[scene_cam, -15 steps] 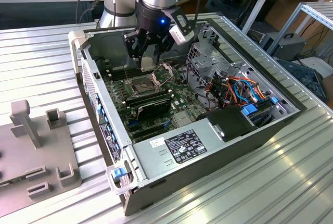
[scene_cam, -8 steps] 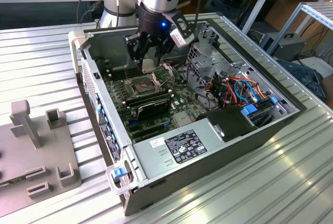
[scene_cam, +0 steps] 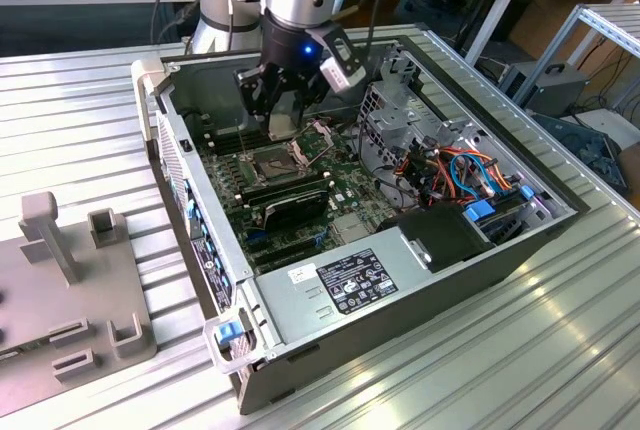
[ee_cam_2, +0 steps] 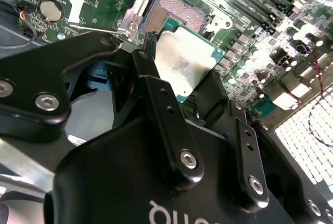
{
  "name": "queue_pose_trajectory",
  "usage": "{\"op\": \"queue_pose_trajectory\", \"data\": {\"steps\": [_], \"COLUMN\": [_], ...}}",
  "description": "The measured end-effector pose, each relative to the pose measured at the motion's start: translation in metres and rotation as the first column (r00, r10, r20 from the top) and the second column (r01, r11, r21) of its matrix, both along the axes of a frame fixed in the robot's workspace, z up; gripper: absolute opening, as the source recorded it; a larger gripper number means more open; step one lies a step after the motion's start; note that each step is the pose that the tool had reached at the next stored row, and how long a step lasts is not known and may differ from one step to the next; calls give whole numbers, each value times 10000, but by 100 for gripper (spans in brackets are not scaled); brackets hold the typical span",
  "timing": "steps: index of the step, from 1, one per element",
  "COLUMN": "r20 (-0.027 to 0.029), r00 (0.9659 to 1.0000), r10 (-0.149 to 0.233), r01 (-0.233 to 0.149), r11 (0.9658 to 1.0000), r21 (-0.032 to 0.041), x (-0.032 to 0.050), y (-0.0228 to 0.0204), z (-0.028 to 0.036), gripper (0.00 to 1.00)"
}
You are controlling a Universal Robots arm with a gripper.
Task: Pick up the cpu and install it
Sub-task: 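Pick up the cpu and move it towards the insertion slot, then place the cpu into insertion slot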
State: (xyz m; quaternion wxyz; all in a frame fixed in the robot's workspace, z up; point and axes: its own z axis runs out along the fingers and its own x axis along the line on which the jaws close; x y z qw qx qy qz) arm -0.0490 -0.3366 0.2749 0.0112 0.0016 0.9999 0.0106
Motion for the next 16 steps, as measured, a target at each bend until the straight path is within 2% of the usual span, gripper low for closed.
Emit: {"op": "queue_pose_trajectory", "data": {"steps": [3,16], "r20": [-1,-1], "r00": [10000,10000], "r10": [1,0], "r01": [-1,0], "r11": [10000,10000], "r21": [-2,-2], "x": [0,0], "y": [14,14], "z": [-34,-37], "gripper": [55,55]}}
